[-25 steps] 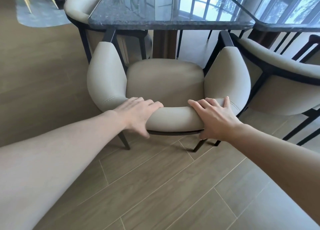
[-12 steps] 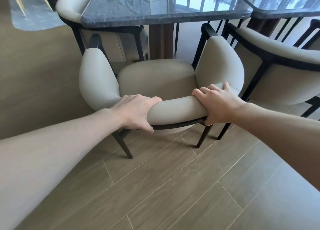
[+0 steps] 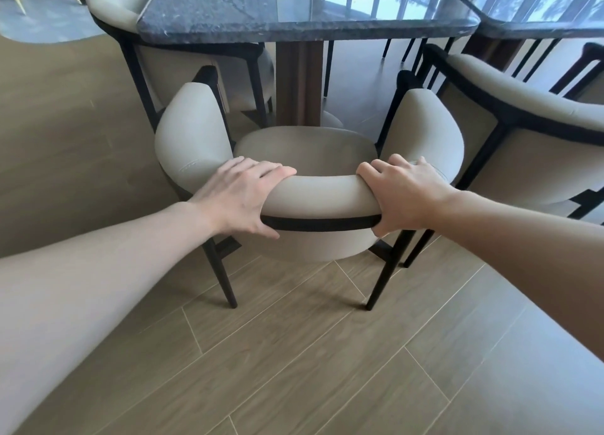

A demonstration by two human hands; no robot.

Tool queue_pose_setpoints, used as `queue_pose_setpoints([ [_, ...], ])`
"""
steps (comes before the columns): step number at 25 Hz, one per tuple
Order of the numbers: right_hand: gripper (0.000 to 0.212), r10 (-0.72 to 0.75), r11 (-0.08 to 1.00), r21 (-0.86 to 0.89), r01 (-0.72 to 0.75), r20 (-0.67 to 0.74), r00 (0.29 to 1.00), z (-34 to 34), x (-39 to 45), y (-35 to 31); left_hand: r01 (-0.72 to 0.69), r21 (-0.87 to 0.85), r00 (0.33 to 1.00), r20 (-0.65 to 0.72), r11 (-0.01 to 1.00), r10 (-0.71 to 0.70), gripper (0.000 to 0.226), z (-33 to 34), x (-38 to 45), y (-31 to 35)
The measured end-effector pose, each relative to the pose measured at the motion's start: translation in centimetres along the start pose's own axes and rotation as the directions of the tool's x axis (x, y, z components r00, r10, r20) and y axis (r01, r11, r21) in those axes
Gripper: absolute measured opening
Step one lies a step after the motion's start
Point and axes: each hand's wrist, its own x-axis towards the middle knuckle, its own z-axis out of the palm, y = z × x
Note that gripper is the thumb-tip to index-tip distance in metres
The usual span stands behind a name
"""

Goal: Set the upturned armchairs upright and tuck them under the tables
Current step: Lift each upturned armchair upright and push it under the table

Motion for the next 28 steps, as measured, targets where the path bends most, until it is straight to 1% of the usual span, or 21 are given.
queue_pose_setpoints([
  [3,0.079,-0.029,0.997,-0.064,0.029,-0.001,1.000,-0.2,0.4,0.7,-0.040,0.084,0.999,-0.017,0.996,0.042,0.106,0.0,0.8,-0.1],
  [6,0.080,-0.017,0.998,-0.061,0.019,0.039,0.999,-0.7,1.4,2.2,-0.026,0.121,1.000,0.002,0.992,0.026,0.102,0.1,2.9,0.3],
  [10,0.081,0.009,0.999,-0.032,-0.007,0.075,0.997,-1.7,3.6,4.4,-0.007,0.060,1.000,0.029,0.998,0.005,0.097,-0.5,6.3,0.3],
  [13,0.085,-0.001,0.998,-0.056,0.006,0.080,0.997,-1.6,5.5,5.1,-0.022,0.081,0.999,0.025,0.996,0.020,0.096,0.0,7.9,-0.9],
  [16,0.084,-0.004,0.998,-0.055,0.009,0.089,0.996,-1.8,6.6,5.5,-0.041,0.081,0.998,0.056,0.996,0.036,0.097,-0.2,8.8,-1.7],
  [19,0.082,0.000,0.998,-0.070,0.006,0.079,0.997,-1.4,7.5,6.1,-0.064,0.124,0.997,0.058,0.990,0.057,0.096,0.0,9.8,-2.4],
  [21,0.082,-0.010,0.999,-0.050,0.014,0.072,0.997,-1.3,7.9,6.5,-0.063,0.081,0.997,0.052,0.995,0.059,0.096,0.2,10.2,-2.3],
  [23,0.083,0.000,0.998,-0.056,0.004,0.065,0.998,-0.9,7.8,6.7,-0.052,0.080,0.998,0.036,0.995,0.049,0.095,0.3,10.2,-2.2],
  [26,0.086,0.022,0.999,-0.037,-0.020,0.063,0.998,-0.9,7.6,6.6,-0.029,0.031,0.999,0.026,0.999,0.028,0.096,0.4,9.9,-1.8],
  [28,0.088,0.064,0.998,-0.004,-0.064,0.094,0.994,-1.2,7.4,6.2,-0.003,-0.028,0.998,0.055,1.000,0.005,0.096,-0.1,10.0,-1.6],
])
